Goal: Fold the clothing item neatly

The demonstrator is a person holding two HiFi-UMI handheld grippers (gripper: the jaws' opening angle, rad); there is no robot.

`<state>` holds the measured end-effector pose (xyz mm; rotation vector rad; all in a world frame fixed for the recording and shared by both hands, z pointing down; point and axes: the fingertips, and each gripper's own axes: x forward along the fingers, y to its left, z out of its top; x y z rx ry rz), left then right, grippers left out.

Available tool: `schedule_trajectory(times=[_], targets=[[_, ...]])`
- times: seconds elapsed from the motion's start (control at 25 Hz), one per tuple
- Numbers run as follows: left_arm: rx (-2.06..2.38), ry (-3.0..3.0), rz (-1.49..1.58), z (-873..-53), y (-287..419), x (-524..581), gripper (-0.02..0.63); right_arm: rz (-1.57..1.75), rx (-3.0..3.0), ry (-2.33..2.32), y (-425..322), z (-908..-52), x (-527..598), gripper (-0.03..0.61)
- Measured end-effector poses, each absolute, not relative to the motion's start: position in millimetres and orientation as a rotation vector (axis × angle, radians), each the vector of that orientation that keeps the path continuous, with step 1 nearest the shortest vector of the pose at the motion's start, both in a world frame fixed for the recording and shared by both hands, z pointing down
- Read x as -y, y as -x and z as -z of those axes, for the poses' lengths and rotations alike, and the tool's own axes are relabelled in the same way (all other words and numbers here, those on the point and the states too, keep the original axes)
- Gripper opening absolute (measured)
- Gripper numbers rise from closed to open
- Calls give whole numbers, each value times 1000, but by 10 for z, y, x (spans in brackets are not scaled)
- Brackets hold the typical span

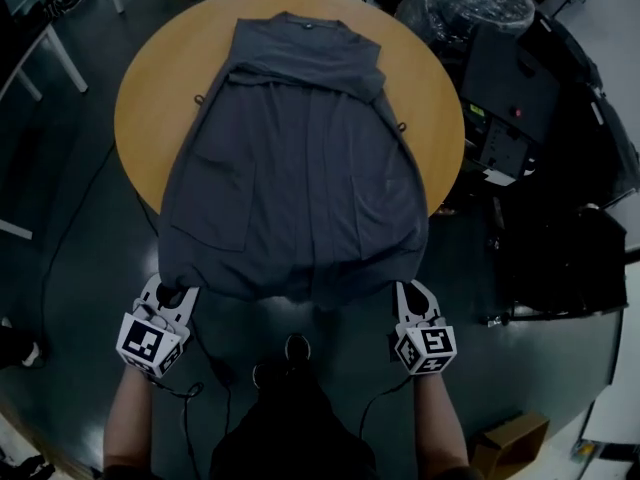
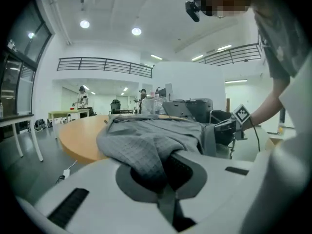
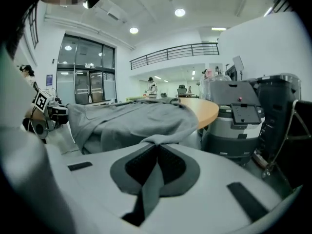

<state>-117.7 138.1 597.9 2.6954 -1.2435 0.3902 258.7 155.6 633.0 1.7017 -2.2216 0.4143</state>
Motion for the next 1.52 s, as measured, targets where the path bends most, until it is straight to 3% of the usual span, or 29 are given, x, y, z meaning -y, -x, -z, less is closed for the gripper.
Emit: schedule_trajectory(times=[0.44, 0.84, 1.2, 1.52], targets=[[1299, -2768, -292, -4596, 1018, -885, 21, -114, 2309, -1569, -2450, -4957, -1118, -2], [1476, -2712, -234, -3942, 1113, 151, 21, -77, 2512, -1581, -2725, -4156, 173, -2], [1547, -2679, -249, -3650, 1325, 1594, 21, -2, 2499, -1685, -2826, -3607, 1655, -2], [1457, -2667, -220, -3597, 1258, 3367, 21, 43, 2437, -1661, -2459, -3359, 3241, -2]])
